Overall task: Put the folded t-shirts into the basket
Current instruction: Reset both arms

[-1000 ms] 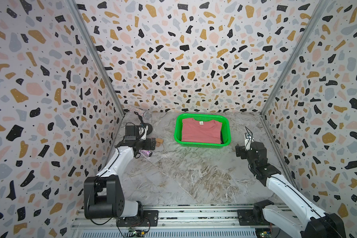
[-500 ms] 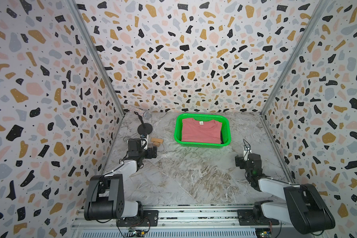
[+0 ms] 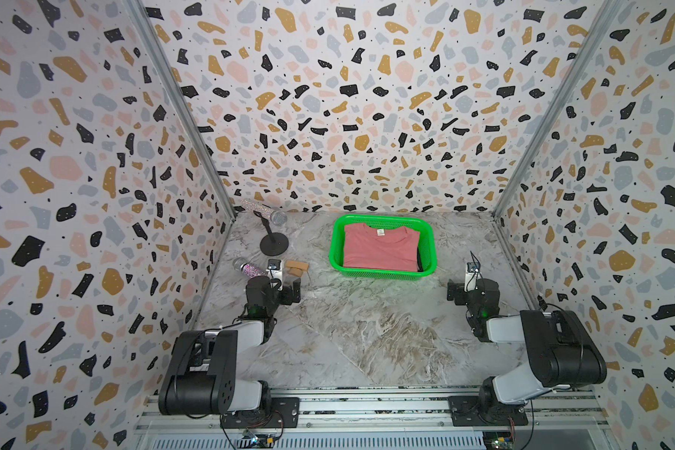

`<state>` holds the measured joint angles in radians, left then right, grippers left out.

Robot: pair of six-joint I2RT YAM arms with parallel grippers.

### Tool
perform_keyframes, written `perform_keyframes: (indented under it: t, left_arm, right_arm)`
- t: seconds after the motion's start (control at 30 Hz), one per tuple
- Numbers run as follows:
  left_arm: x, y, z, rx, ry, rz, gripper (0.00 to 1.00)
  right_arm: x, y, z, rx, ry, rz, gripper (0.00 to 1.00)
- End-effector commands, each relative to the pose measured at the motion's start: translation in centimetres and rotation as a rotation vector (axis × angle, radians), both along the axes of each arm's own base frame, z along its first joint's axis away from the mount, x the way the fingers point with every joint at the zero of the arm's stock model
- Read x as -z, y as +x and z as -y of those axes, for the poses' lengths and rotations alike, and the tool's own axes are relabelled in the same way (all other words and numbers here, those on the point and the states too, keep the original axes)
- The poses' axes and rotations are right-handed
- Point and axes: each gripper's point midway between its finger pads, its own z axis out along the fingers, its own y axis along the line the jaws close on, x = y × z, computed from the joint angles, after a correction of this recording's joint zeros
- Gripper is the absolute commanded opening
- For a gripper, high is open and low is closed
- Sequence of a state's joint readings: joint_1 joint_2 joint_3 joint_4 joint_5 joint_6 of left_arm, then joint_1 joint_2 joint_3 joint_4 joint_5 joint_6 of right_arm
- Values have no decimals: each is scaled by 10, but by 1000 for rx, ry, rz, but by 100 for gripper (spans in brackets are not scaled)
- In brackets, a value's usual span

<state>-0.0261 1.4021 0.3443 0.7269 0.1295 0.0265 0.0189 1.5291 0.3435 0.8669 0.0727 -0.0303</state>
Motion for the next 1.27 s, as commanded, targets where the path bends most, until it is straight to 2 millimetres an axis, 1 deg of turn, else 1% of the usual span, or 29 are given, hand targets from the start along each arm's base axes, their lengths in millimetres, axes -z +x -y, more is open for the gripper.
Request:
perform_keyframes:
  t: [0.0, 0.17, 0.33, 0.97, 1.23]
  left_arm:
    - [-9, 3, -1, -30, 57, 72, 100]
    - [-6, 6, -8, -84, 60, 49, 100]
    - [-7, 5, -10, -97, 59, 51, 100]
    - [-5, 6, -10, -103, 73, 48, 100]
    - [-8, 5, -10, -105, 66, 53, 100]
  right_arm:
    - [-11, 5, -5, -20, 17, 15, 100]
    - [-12, 7, -6, -25, 16, 35, 100]
    - [-12, 6, -5, -23, 16, 26, 100]
    - [-11, 6, -5, -23, 17, 28, 100]
    - [-12, 6, -5, -24, 17, 30, 100]
